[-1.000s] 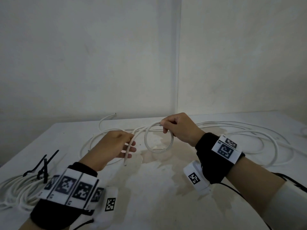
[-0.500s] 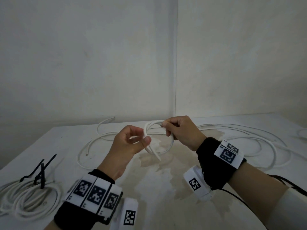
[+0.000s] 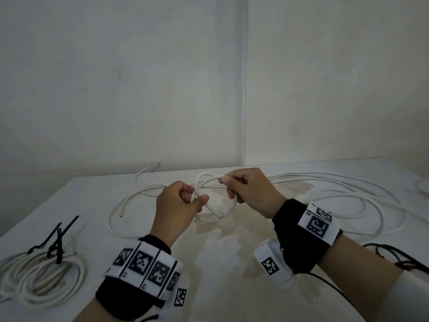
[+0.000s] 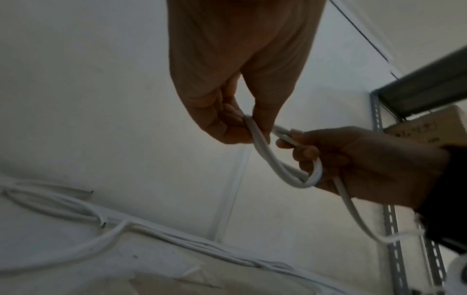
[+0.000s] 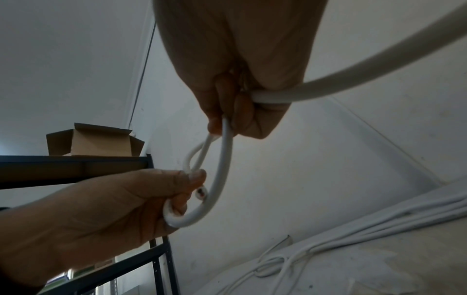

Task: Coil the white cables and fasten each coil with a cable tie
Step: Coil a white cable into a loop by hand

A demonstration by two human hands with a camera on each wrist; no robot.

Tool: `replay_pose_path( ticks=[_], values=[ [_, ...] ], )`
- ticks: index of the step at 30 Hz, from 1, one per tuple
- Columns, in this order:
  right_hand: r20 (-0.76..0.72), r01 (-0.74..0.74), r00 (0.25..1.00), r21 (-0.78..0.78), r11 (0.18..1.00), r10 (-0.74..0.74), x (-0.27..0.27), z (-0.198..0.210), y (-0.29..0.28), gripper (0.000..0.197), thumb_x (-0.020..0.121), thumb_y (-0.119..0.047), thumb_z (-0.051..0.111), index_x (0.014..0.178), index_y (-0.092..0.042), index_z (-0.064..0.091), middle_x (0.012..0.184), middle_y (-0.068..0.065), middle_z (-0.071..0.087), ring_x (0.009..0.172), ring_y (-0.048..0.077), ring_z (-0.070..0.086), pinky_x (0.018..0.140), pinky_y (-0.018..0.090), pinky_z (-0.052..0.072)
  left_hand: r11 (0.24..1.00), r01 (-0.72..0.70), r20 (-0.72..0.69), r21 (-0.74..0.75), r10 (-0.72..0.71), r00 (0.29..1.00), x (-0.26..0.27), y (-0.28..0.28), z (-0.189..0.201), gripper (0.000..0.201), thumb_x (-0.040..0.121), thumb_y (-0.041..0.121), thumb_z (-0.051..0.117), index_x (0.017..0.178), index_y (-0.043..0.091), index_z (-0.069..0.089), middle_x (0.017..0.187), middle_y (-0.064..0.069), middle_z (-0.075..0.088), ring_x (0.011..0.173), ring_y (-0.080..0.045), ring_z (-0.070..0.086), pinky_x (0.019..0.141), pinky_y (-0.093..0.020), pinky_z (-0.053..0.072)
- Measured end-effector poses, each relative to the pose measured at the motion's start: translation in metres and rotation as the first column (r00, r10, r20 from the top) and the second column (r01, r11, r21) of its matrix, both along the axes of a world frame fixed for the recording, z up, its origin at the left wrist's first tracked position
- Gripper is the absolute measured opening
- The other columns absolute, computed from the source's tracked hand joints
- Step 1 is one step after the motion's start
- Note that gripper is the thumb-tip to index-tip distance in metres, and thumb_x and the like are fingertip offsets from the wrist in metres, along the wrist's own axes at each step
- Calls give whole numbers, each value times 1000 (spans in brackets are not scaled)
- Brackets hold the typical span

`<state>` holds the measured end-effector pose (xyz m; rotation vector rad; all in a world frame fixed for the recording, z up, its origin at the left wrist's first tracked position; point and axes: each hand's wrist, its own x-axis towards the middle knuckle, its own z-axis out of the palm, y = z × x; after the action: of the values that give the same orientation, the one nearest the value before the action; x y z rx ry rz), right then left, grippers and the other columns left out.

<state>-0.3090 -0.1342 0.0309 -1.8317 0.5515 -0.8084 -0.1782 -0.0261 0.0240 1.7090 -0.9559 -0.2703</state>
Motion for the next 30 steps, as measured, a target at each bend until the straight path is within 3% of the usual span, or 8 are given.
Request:
replay_pose_path(
  ticks=[2, 5, 8, 11, 14, 19, 25, 30],
  values=[
    [8, -10, 1000, 35, 999, 10, 1, 0, 2, 25, 92, -12, 54, 79, 7, 65, 50, -1, 51, 40, 5, 37, 45, 15, 34, 998, -56, 143, -2, 56, 988, 1, -1, -2, 29, 75, 9, 74, 67, 19, 48, 57, 2, 49, 50, -10, 59, 53, -21, 46],
    [18, -48, 999, 33, 998, 47, 4, 3, 7, 23, 91, -10, 55, 71, -3, 63, 47, -4, 51, 38, 4, 37, 44, 13, 34, 994, -106, 312, -2, 102, 944, 5, 0, -6, 36, 79, 5, 66, 62, 24, 40, 57, 5, 50, 58, -20, 59, 54, -26, 41],
    [38, -23, 999, 55, 998, 21, 4, 4, 4, 22, 92, -10, 54, 79, 5, 64, 47, -3, 51, 39, 5, 37, 43, 14, 34, 998, -63, 421, -1, 57, 905, 8, 2, -11, 24, 80, 6, 63, 70, 18, 46, 70, 2, 50, 64, -15, 48, 58, -23, 35],
    [50, -16, 999, 89, 996, 12, 2, 1, -1, 20, 92, -11, 54, 78, -2, 65, 45, -7, 54, 40, 7, 36, 43, 15, 34, 990, 136, 177, -24, -130, 976, 7, 5, -7, 8, 86, 4, 57, 86, 11, 53, 87, -4, 59, 76, -14, 55, 64, -15, 42],
    [58, 1, 998, 101, 995, -7, 2, -2, 0, 20, 92, -11, 54, 75, -10, 64, 45, -7, 56, 38, 6, 37, 42, 15, 34, 953, 300, -179, -50, -304, 936, 1, 10, 0, 10, 93, 6, 48, 84, 10, 50, 69, 0, 61, 55, -6, 58, 48, -19, 42],
    [48, 48, 997, 82, 995, -53, -3, -2, -4, 22, 92, -11, 54, 73, -11, 65, 44, -7, 55, 39, 8, 37, 43, 16, 34, 953, 302, -193, 15, -294, 936, 7, 13, 1, 37, 99, 25, 37, 76, 11, 63, 60, 5, 50, 47, -2, 40, 48, -14, 32],
    [85, 79, 993, 40, 996, -82, -5, 0, -6, 23, 91, -9, 55, 72, -11, 66, 46, -7, 55, 37, 6, 36, 42, 15, 33, 967, 227, 222, 115, -248, 943, 20, 15, 7, 39, 97, 30, 39, 67, 22, 64, 56, 8, 50, 50, 5, 48, 51, -7, 35],
    [113, 123, 986, 13, 992, -124, -5, 0, -6, 20, 91, -11, 56, 76, -2, 66, 45, -8, 55, 38, 6, 37, 43, 15, 34, 956, 287, 42, 68, -290, 956, 19, 16, 7, 37, 97, 30, 40, 73, 18, 66, 58, 10, 52, 51, 2, 46, 56, -11, 37]
  ],
)
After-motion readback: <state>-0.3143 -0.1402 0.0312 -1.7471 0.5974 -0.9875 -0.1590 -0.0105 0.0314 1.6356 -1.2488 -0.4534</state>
